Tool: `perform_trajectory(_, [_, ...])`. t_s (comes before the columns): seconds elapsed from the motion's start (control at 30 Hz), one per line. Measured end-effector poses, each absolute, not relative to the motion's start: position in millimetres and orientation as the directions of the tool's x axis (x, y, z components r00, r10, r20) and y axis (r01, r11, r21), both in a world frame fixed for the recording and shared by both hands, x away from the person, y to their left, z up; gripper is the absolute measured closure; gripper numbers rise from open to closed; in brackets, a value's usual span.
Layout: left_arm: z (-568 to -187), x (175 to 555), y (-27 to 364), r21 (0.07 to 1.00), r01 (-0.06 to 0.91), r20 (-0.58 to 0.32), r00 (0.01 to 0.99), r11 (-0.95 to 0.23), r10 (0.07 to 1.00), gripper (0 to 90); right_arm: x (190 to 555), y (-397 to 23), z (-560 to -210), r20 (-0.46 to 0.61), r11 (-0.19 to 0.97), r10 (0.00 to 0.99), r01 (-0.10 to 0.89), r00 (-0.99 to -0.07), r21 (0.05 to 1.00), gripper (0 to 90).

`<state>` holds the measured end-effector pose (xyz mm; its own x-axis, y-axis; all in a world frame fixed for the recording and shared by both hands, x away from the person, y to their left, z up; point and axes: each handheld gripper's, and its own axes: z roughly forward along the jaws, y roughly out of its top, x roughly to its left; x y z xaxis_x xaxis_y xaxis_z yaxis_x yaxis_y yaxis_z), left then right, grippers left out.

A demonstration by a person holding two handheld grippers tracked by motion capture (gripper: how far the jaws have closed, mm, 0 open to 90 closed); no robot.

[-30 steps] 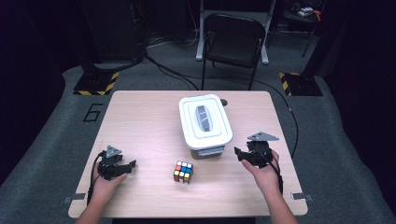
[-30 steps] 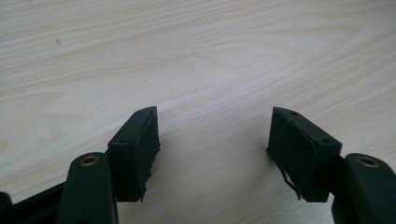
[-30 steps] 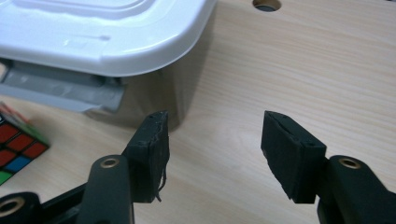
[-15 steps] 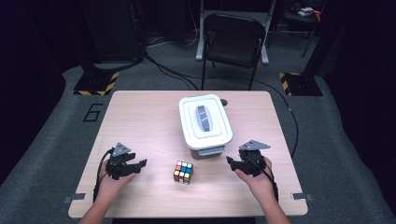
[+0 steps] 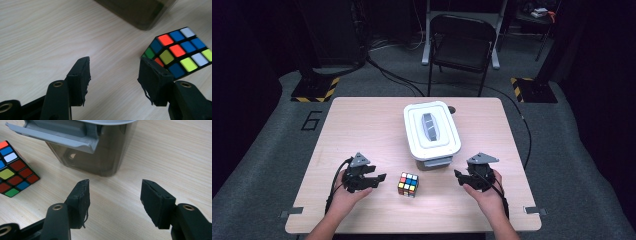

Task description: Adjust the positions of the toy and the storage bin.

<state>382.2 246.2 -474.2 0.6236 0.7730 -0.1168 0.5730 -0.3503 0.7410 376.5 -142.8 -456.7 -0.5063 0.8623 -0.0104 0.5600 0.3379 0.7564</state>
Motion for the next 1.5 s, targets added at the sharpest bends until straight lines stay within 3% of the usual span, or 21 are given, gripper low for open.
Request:
perform_trajectory(0.97, [-483.6,390.0,189.5,0.751,0.588,-0.300,0.709,-0.300,0.638,47.4,377.1,-153.2,-456.7,-0.037,0.322,0.889,0.566,-0.456,0.759,41.2])
perform_trajectory(1.5, [-487.2,383.9,175.4,0.758,0.563,-0.305,0.751,-0.328,0.586,50.1,377.2,-154.0,-458.0,-0.032,0.319,0.890,0.569,-0.456,0.758,40.8])
